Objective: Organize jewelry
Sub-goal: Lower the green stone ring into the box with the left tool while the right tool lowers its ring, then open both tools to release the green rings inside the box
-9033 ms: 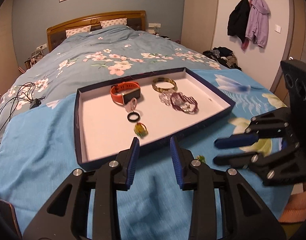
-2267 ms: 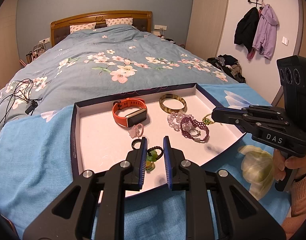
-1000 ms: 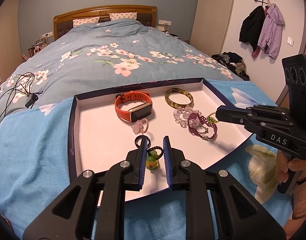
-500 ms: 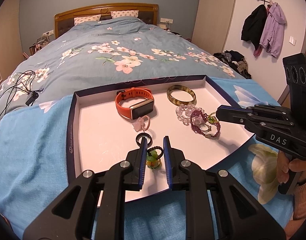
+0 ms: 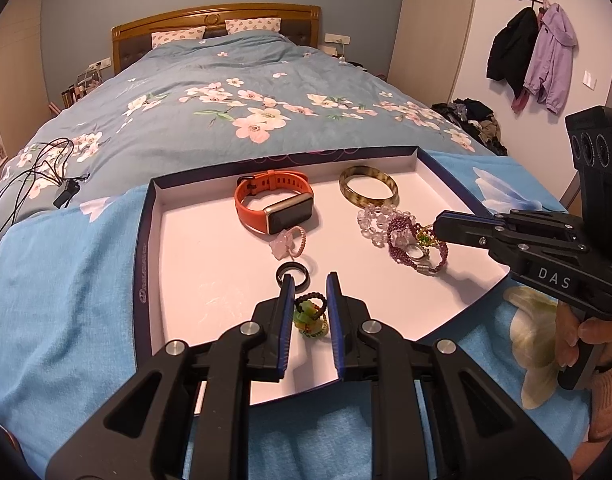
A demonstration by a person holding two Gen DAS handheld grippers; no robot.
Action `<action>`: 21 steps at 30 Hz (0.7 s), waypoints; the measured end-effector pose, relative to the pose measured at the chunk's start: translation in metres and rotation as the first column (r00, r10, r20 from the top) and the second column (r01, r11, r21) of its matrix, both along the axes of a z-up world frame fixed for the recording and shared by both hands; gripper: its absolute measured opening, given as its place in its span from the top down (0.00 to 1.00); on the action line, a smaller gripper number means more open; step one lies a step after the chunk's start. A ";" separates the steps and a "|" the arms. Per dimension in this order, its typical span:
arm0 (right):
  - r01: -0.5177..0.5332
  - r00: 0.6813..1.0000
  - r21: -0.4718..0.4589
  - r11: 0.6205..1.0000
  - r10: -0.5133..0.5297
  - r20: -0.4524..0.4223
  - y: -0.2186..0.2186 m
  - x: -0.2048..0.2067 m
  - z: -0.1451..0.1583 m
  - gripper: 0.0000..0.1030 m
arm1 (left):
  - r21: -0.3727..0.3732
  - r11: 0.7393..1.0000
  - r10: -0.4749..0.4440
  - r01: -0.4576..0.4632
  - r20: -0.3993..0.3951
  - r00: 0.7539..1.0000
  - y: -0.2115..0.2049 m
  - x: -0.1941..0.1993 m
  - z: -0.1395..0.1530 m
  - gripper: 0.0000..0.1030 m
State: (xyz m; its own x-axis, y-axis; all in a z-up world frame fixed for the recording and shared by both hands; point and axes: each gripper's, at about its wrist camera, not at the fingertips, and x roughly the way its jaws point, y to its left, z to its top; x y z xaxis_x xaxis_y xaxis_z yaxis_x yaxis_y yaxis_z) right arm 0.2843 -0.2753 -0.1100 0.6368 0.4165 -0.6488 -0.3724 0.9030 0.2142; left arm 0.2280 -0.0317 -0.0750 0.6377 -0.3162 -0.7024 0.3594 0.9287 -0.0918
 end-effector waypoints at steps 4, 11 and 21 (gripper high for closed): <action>0.001 1.000 -0.004 1.000 -0.001 -0.008 0.001 0.001 -0.002 0.99 | 0.002 1.000 0.002 -0.002 0.001 1.000 0.000 0.001 0.000 0.84; 0.004 1.000 -0.014 1.000 -0.005 -0.021 0.002 0.004 -0.006 0.99 | 0.003 1.000 0.004 -0.004 0.002 1.000 0.000 0.001 0.000 0.84; 0.014 0.999 -0.022 1.000 -0.015 -0.030 0.001 0.005 -0.009 0.96 | 0.020 1.000 0.021 -0.021 0.003 1.000 0.001 0.001 0.000 0.83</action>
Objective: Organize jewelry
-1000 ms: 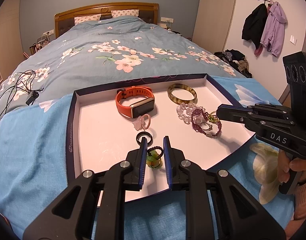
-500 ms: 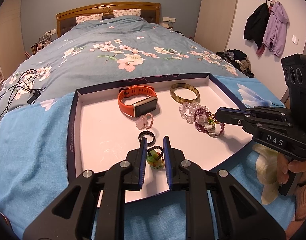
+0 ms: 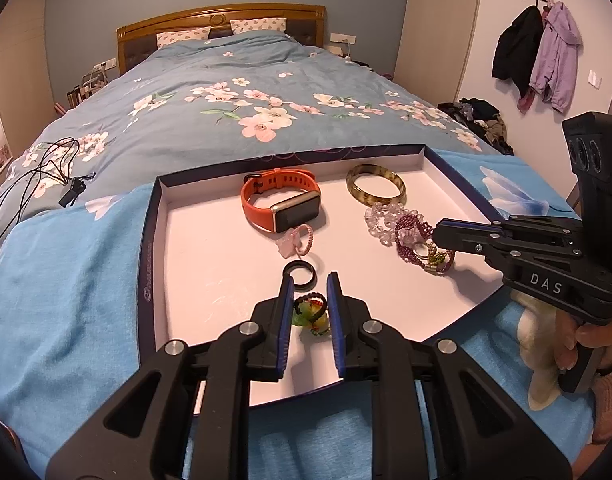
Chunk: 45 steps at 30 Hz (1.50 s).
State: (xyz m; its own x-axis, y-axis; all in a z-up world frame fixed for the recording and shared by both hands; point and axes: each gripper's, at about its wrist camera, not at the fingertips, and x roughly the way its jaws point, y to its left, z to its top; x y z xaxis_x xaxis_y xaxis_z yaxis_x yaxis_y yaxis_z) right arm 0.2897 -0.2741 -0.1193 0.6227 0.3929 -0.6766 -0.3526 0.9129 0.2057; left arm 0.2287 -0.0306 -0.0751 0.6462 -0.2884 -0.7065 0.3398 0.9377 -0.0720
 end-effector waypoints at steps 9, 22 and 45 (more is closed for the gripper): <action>0.010 1.000 0.002 1.000 -0.010 0.005 -0.003 -0.004 0.002 0.90 | 0.007 1.000 0.015 -0.015 0.022 1.000 0.000 -0.003 0.003 0.75; 0.025 0.997 0.012 1.000 -0.026 0.075 -0.009 -0.029 0.020 0.66 | -0.014 0.999 0.046 -0.044 0.089 0.995 0.010 -0.030 0.023 0.36; 0.163 0.875 -0.021 0.986 -0.134 0.465 -0.005 -0.147 0.047 0.07 | -0.058 0.979 0.199 -0.196 0.492 0.847 0.027 -0.167 0.067 0.05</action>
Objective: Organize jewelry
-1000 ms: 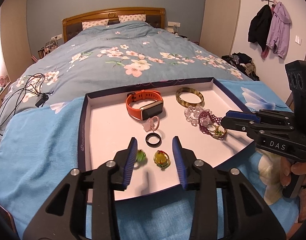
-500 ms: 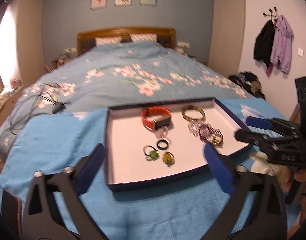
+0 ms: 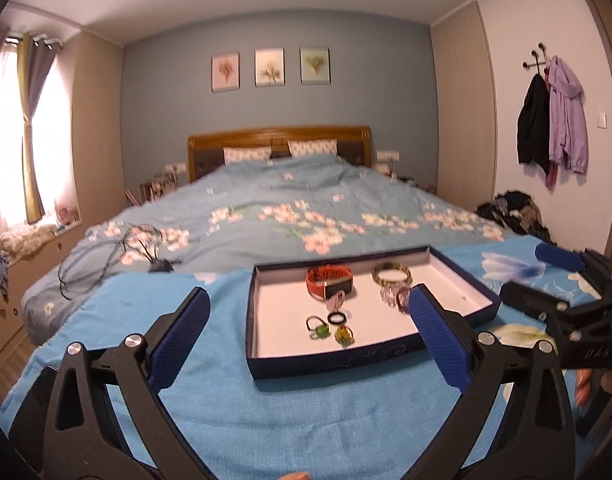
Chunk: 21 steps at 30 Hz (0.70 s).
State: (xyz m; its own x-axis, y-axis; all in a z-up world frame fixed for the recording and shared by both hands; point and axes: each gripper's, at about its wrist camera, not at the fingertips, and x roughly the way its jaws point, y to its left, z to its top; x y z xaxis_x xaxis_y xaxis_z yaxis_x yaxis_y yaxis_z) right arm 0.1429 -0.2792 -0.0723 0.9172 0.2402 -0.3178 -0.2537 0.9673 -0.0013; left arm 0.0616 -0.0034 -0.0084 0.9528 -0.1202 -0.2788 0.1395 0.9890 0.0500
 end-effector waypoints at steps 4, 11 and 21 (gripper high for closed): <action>0.031 0.999 0.001 1.000 -0.031 0.045 0.001 -0.013 0.001 0.07 | -0.014 1.000 0.007 -0.006 0.046 0.999 0.001 -0.019 0.008 0.05; 0.069 0.989 0.001 0.998 -0.069 0.134 0.001 -0.032 0.007 0.07 | -0.012 0.999 0.033 -0.032 0.080 0.996 -0.001 -0.039 0.014 0.05; 0.073 0.984 -0.002 0.997 -0.072 0.164 0.006 -0.045 0.008 0.07 | -0.012 0.999 0.052 -0.051 0.101 0.994 0.000 -0.056 0.017 0.05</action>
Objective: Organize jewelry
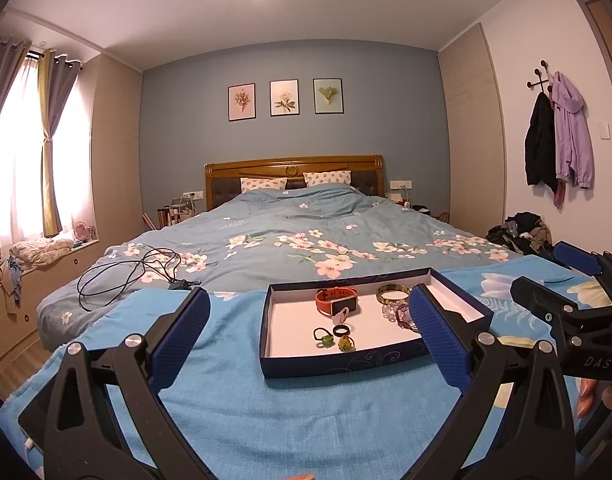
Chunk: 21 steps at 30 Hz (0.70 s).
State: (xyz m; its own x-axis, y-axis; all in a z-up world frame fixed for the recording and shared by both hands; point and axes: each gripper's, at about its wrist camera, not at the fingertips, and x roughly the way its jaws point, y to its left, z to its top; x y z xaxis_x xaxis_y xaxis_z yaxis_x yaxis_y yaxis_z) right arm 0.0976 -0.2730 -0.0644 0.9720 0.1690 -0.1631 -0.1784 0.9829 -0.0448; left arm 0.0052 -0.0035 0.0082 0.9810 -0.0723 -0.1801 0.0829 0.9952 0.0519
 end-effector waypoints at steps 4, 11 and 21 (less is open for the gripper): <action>0.004 1.000 0.002 1.000 -0.004 0.000 0.000 -0.003 0.001 0.07 | -0.003 1.000 0.003 -0.003 0.006 1.000 0.000 -0.002 0.002 0.05; 0.005 1.000 0.005 1.000 -0.005 0.004 0.000 -0.008 0.002 0.07 | -0.001 1.000 0.001 -0.001 0.012 1.000 -0.001 -0.006 0.004 0.05; -0.001 1.000 0.007 1.000 0.001 0.001 0.002 -0.005 0.001 0.07 | -0.006 1.000 0.013 -0.013 0.026 1.000 0.000 -0.007 0.005 0.05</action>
